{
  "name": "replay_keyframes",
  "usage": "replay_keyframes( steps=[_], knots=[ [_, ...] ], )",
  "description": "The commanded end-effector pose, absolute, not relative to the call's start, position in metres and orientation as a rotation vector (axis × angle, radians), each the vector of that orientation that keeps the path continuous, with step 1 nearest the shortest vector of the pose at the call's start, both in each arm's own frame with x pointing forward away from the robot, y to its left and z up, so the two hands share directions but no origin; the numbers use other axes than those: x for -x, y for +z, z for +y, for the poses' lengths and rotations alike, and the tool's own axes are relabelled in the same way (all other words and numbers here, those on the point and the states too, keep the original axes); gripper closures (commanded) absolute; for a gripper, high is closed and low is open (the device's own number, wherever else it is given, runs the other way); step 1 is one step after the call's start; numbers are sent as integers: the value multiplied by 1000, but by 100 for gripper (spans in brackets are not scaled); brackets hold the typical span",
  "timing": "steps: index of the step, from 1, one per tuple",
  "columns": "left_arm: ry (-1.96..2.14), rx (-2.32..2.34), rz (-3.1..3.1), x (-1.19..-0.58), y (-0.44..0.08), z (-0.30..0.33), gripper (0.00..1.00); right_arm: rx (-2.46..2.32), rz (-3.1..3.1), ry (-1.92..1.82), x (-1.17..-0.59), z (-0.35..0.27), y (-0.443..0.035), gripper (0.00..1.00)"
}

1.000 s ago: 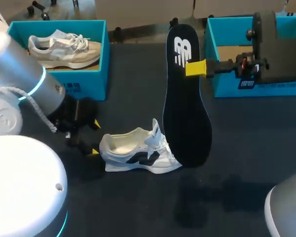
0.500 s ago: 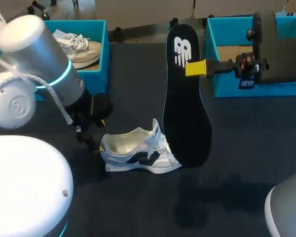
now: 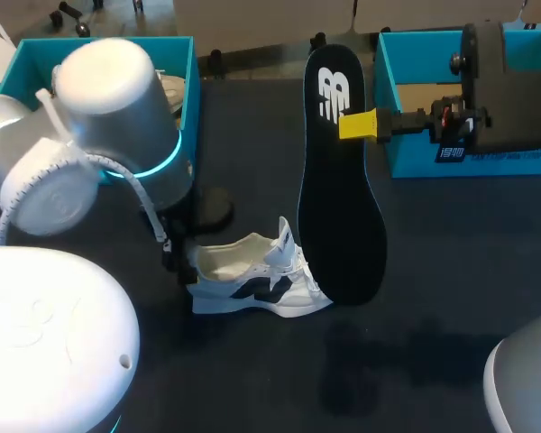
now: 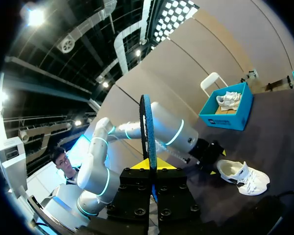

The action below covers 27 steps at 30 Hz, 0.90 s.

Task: Take the shoe out of the shoebox, open the shoe tongue, remove and reinsert the insole, then place the shoe into the shoebox

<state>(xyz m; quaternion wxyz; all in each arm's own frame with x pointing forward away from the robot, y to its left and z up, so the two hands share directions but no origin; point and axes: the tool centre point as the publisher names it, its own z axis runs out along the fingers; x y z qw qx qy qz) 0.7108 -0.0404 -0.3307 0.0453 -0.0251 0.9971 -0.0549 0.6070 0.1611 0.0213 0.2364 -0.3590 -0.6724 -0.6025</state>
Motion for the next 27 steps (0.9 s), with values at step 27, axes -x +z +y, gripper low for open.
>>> replay_keyframes(
  steps=[27],
  knots=[
    [-119,151,3050,-731,-329,-67,0,987,-1845,-1648,-609,164,22,100]
  ],
)
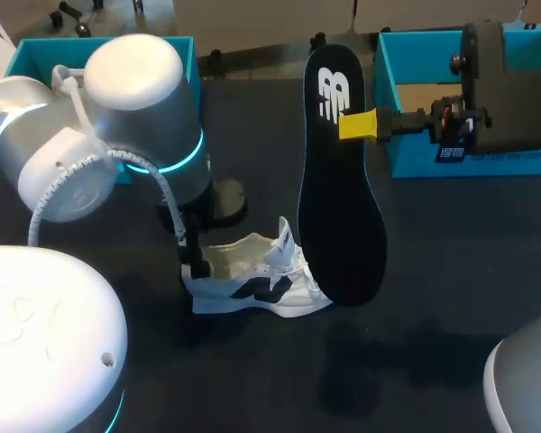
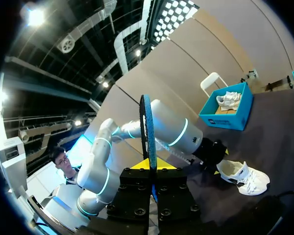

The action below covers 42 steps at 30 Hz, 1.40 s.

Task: Take the shoe out of the shoebox, open the shoe tongue, remove and reinsert the insole, then place the shoe into the shoebox

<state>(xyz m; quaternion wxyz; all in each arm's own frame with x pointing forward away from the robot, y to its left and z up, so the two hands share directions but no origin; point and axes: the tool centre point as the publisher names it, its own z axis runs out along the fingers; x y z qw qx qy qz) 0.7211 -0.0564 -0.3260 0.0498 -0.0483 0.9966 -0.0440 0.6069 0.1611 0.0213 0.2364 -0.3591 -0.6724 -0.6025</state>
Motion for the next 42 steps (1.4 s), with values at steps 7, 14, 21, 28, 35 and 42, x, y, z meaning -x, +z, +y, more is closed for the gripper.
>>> replay_keyframes(
  steps=[7,14,21,28,35,42],
  knots=[
    [-127,129,3067,-743,-336,-84,0,987,-1845,-1648,-609,164,22,100],
    [-147,145,3080,-755,-346,-100,0,987,-1845,-1648,-609,164,22,100],
    [-135,143,3087,-759,-358,-113,0,987,-1845,-1648,-609,164,22,100],
    [-206,133,3121,-758,-372,-121,2,987,-1845,-1648,-609,164,22,100],
    [-176,136,3132,-760,-381,-124,11,987,-1845,-1648,-609,164,22,100],
    [-151,119,3138,-760,-389,-127,55,987,-1845,-1648,-609,164,22,100]
  ],
)
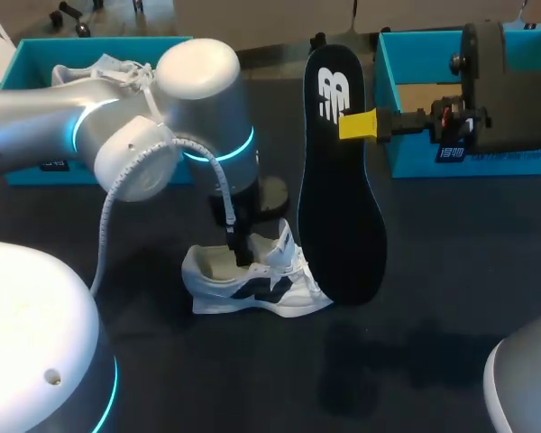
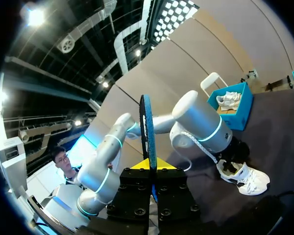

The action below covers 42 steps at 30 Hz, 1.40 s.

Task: Take the shoe out of the shoebox, open the shoe tongue, remove and reinsert the insole, then place the shoe into the shoebox

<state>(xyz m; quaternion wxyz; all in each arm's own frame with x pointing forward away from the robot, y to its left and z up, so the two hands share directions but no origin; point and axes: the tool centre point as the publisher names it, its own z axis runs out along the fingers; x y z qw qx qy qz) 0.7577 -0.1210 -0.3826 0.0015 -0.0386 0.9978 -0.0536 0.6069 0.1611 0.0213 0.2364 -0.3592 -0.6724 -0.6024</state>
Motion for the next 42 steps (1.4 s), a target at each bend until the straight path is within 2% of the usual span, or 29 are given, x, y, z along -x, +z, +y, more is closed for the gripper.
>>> replay_keyframes(
  steps=[1,7,9,14,26,33,42],
  knots=[
    [-149,117,3139,-760,-390,-127,58,987,-1845,-1648,-609,164,22,100],
    [-153,97,3160,-757,-394,-127,77,987,-1845,-1648,-609,164,22,100],
    [-154,86,3166,-754,-395,-127,100,987,-1845,-1648,-609,164,22,100],
    [-185,-35,3196,-751,-390,-128,100,987,-1845,-1648,-609,164,22,100],
    [-146,-687,3232,-751,-359,-135,100,987,-1845,-1648,-609,164,22,100],
    [-109,-1154,2926,-740,-349,-136,100,987,-1845,-1648,-609,164,22,100],
    [-98,-1176,2834,-738,-347,-135,100,987,-1845,-1648,-609,164,22,100]
  ],
)
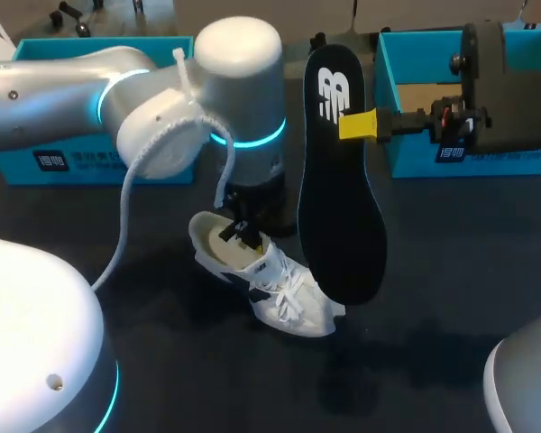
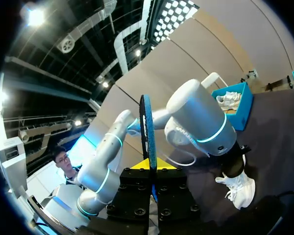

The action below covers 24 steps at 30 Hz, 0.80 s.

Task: Take the shoe out of the shoebox, open the shoe tongue, remove and reinsert the insole, then place the shoe into the shoebox

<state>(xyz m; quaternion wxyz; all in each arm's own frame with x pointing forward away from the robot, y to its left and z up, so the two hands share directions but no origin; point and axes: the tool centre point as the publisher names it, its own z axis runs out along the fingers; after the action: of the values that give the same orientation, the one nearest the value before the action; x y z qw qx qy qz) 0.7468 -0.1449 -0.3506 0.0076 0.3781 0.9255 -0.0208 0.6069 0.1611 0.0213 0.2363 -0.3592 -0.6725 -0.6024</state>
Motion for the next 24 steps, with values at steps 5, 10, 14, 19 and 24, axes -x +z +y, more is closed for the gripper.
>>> replay_keyframes(
  steps=[5,10,14,19,24],
  knots=[
    [-98,-1176,2834,-738,-347,-135,100,987,-1845,-1648,-609,164,22,100],
    [-98,-1176,2834,-738,-347,-135,100,987,-1845,-1648,-609,164,22,100],
    [-91,-1238,2846,-740,-341,-135,100,987,-1845,-1648,-609,164,22,100],
    [-64,-1492,2903,-745,-335,-137,100,987,-1845,-1648,-609,164,22,100],
    [-56,-1696,2897,-751,-326,-139,100,987,-1845,-1648,-609,164,22,100]
  ],
)
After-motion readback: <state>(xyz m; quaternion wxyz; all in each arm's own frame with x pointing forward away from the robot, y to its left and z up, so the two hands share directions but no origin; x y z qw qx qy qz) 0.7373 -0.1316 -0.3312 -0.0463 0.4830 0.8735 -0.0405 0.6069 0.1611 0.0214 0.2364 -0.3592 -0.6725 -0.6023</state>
